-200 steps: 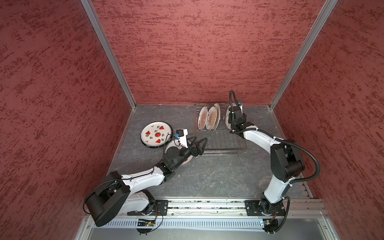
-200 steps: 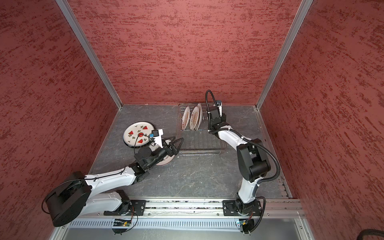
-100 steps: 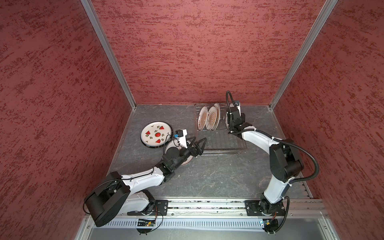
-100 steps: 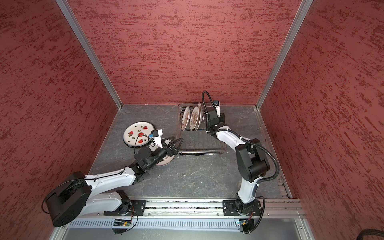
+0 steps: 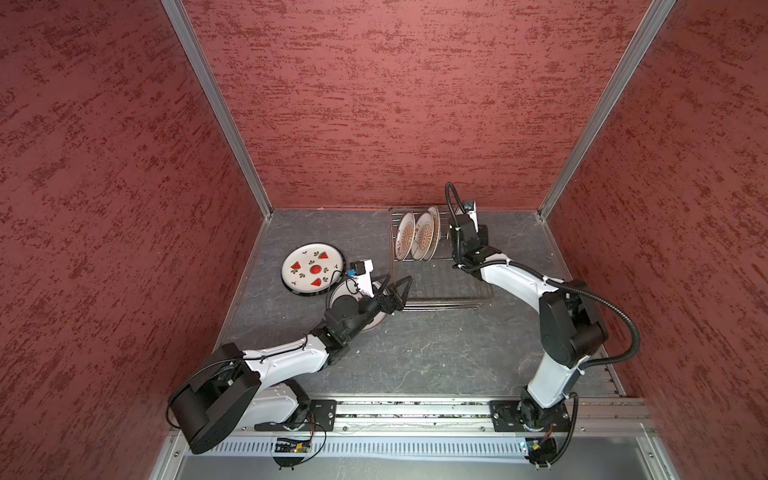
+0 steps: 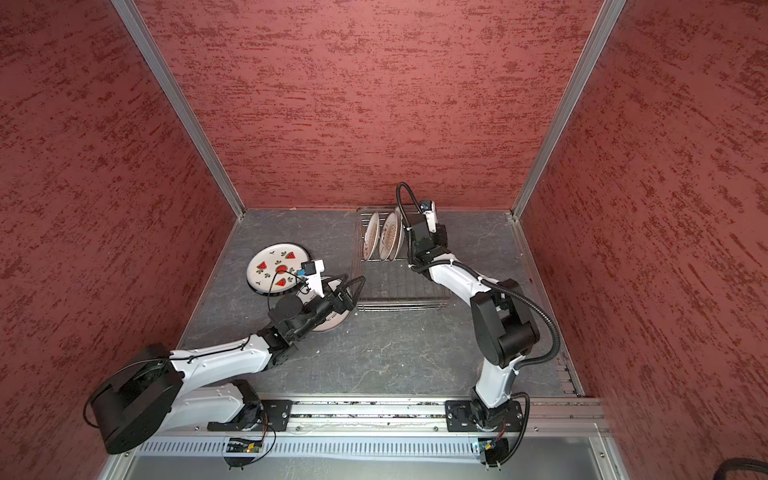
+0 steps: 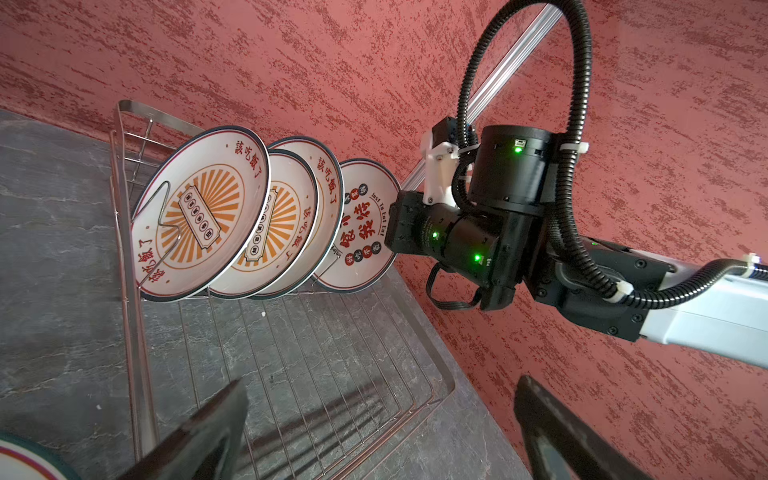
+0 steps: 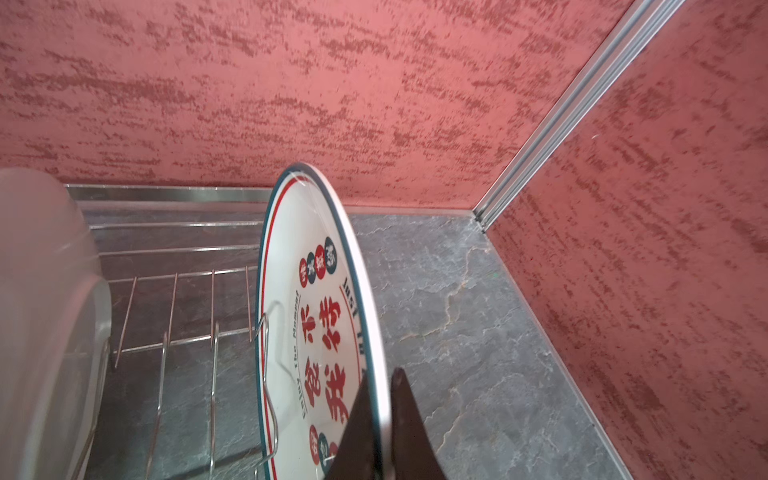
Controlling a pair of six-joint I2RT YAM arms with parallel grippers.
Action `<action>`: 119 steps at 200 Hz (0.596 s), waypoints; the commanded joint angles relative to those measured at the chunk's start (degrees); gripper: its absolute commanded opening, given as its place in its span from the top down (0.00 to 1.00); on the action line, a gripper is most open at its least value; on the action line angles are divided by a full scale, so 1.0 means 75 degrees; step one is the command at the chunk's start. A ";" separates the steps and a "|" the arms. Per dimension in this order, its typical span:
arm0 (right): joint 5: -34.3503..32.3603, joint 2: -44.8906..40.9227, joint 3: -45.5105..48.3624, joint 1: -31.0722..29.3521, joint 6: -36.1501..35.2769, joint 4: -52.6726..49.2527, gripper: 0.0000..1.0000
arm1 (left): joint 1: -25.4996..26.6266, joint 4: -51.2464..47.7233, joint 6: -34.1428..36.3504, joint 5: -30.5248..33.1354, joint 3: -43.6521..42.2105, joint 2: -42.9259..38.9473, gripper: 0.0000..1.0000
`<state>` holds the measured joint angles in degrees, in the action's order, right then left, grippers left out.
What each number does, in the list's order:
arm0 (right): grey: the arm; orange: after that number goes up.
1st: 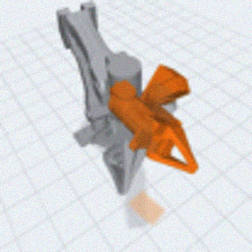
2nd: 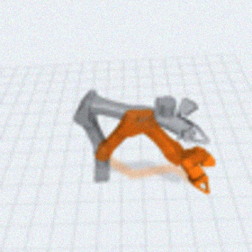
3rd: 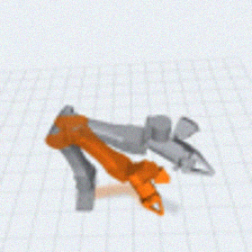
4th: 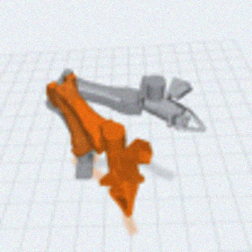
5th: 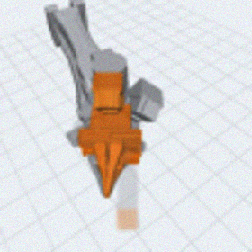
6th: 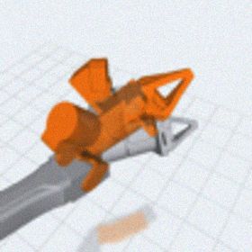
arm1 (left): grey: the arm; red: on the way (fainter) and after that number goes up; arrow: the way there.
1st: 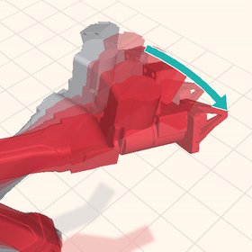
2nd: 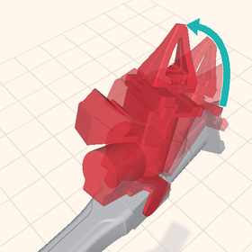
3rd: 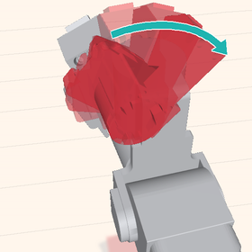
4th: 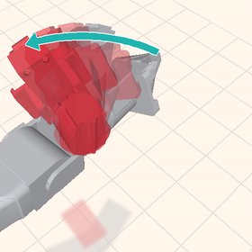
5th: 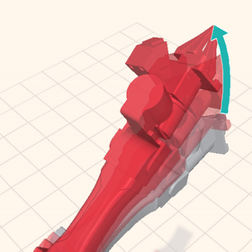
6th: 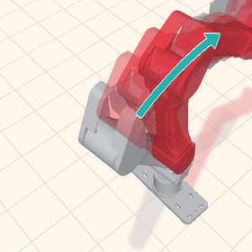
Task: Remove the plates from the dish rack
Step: 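Close the right gripper on the rim of the nearest red-lettered plate in the rack, then lift the red-lettered plate up out of the rack with the right gripper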
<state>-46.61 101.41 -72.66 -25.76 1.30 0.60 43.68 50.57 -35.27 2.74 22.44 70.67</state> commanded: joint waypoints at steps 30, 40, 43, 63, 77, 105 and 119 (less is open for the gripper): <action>-0.0721 -0.0946 0.0257 -0.0333 -0.0412 0.1211 0.98 | -0.0013 0.0172 0.0041 0.0092 -0.0158 -0.0212 0.01; -0.0701 -0.1056 0.0357 -0.0362 -0.0430 0.1264 0.98 | -0.0012 0.0201 0.0031 0.0091 -0.0176 -0.0224 0.01; -0.0705 -0.1098 0.0391 -0.0370 -0.0440 0.1283 0.98 | -0.0012 0.0212 0.0018 0.0093 -0.0184 -0.0224 0.01; -0.0836 -0.1335 0.0580 -0.0419 -0.0510 0.1410 0.98 | -0.0012 0.0207 0.0026 0.0080 -0.0184 -0.0247 0.01; -0.0906 -0.1552 0.0776 -0.0455 -0.0537 0.1561 0.98 | -0.0012 0.0206 0.0022 0.0091 -0.0181 -0.0248 0.01; -0.0913 -0.2097 0.1211 -0.0503 -0.0550 0.1853 0.99 | -0.0012 0.0218 -0.0011 0.0052 -0.0153 -0.0247 0.01; -0.0744 -0.2377 0.1497 -0.0509 -0.0470 0.2032 0.99 | -0.0012 0.0289 -0.0087 0.0068 -0.0176 -0.0225 0.01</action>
<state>-51.77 88.42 -63.31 -29.04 -2.39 8.64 43.68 51.00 -35.31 3.09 21.54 70.04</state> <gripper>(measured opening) 0.081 0.994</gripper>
